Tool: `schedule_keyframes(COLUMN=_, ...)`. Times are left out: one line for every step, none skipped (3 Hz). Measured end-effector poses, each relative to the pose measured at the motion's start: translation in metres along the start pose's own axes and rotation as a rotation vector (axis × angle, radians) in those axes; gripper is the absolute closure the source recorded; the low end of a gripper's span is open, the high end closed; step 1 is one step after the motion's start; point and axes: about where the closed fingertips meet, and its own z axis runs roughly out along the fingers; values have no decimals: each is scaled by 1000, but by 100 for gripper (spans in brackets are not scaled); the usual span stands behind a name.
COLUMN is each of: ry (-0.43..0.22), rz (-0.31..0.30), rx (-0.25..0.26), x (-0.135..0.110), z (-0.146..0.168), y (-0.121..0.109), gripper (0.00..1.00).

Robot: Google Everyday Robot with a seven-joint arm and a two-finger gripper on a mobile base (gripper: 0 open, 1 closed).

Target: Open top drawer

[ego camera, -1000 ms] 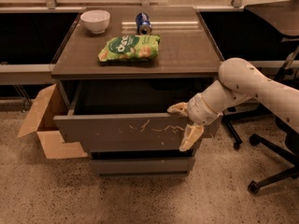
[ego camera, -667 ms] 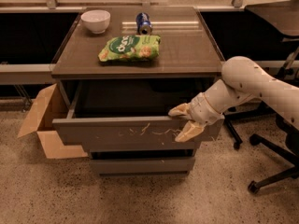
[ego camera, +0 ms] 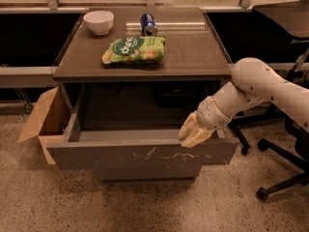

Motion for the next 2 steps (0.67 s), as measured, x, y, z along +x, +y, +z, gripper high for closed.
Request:
schedule_keyframes(ry=-1, rz=1, rx=-1, x=0, z=0, y=2, gripper=100)
schedule_keyframes(ry=-1, rz=1, rx=-1, x=0, z=0, y=2, gripper=76)
